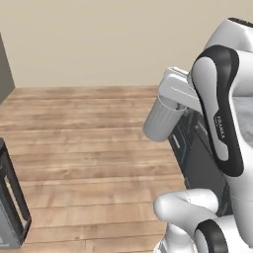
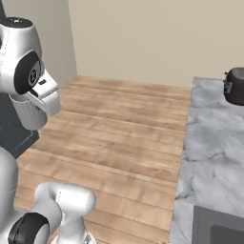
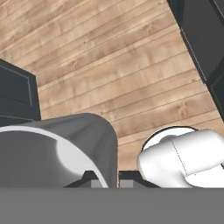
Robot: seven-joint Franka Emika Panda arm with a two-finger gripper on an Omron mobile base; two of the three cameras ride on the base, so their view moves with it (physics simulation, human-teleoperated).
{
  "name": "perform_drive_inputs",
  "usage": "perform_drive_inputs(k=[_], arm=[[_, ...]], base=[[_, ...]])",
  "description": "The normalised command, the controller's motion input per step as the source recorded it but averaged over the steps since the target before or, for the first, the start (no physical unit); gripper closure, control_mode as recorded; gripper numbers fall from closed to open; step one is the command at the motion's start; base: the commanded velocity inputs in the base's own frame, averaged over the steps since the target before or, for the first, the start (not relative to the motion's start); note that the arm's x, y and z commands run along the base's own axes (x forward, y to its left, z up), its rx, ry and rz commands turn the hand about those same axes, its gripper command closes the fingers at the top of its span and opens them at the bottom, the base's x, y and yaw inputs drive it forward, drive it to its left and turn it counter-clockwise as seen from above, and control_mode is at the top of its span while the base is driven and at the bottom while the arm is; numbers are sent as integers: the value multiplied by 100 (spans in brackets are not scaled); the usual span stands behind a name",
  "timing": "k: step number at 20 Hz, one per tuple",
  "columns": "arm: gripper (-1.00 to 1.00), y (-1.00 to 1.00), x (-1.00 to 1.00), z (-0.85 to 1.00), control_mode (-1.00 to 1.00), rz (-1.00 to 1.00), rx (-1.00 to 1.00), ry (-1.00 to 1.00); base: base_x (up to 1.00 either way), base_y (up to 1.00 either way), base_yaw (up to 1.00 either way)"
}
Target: There is a bowl on the dining counter. Grab a lemon wedge from the fridge and place it in the bowl. Then get the liquor bottle and glass cup from the cabinet and place them next to the bowl.
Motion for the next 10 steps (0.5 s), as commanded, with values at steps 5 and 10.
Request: perform_drive_inputs(k=[5, 10], arm=[[100, 0, 0, 0, 100, 0, 0, 0], [100, 0, 0, 0, 100, 0, 0, 0]], base=[[100, 0, -15], [100, 0, -13]])
